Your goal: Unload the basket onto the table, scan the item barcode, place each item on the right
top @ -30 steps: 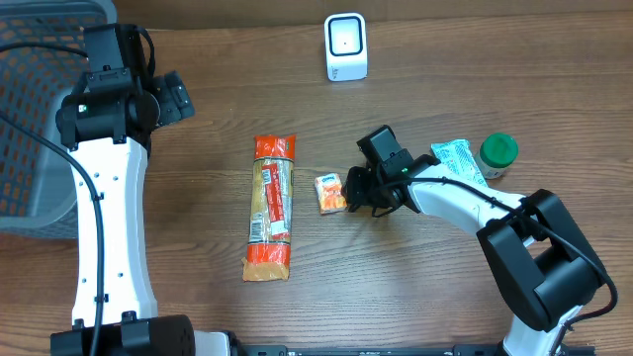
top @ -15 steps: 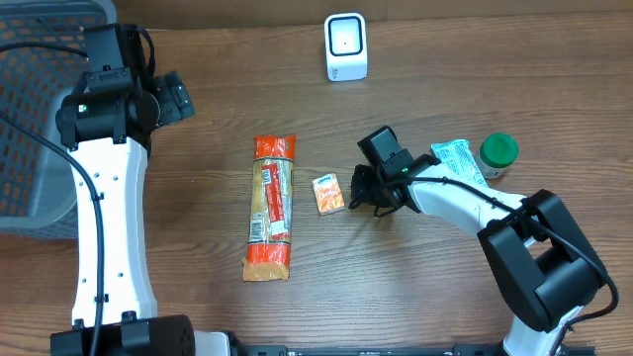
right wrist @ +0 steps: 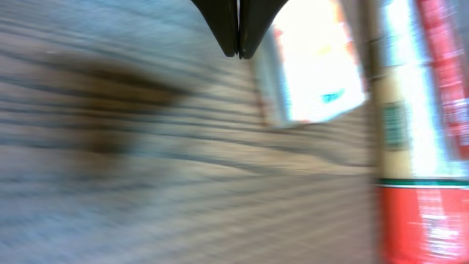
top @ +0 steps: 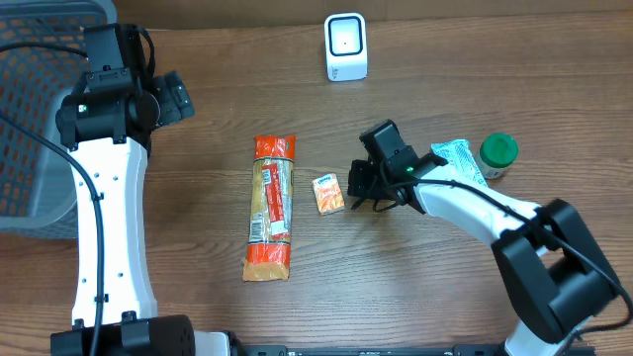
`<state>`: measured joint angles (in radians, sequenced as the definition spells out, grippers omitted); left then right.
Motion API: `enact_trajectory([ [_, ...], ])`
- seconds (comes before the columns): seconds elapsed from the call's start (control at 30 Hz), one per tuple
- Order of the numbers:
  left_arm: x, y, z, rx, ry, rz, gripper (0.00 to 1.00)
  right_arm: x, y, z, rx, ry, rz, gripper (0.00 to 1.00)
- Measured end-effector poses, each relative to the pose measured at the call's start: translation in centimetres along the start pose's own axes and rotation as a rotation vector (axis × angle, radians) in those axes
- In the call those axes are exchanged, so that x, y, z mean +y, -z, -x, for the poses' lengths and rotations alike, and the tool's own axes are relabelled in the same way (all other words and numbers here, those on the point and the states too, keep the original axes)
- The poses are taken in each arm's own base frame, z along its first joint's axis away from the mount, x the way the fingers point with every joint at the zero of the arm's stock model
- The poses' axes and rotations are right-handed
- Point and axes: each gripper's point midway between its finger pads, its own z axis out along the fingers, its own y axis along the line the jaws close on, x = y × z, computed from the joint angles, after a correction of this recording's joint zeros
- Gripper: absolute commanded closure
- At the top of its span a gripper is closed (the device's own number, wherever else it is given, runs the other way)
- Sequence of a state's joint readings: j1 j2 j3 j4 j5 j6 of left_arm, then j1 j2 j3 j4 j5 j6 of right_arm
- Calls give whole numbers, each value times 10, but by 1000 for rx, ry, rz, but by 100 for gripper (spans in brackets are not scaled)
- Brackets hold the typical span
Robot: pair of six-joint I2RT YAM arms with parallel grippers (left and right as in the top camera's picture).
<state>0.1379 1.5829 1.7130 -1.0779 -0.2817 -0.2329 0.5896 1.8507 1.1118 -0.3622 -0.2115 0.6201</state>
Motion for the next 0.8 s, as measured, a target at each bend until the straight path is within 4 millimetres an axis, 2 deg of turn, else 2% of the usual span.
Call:
enact_trajectory([
  [0.07, 0, 0, 0, 0, 0, 0, 0, 7, 4, 0, 3, 9, 29, 96],
  [0.23, 0, 0, 0, 0, 0, 0, 0, 9, 3, -4, 27, 14, 48, 96],
  [0.47, 0, 0, 0, 0, 0, 0, 0, 17, -11, -11, 73, 42, 113, 96],
  [0.8, 0, 0, 0, 0, 0, 0, 0, 20, -16, -16, 100, 62, 146, 96],
])
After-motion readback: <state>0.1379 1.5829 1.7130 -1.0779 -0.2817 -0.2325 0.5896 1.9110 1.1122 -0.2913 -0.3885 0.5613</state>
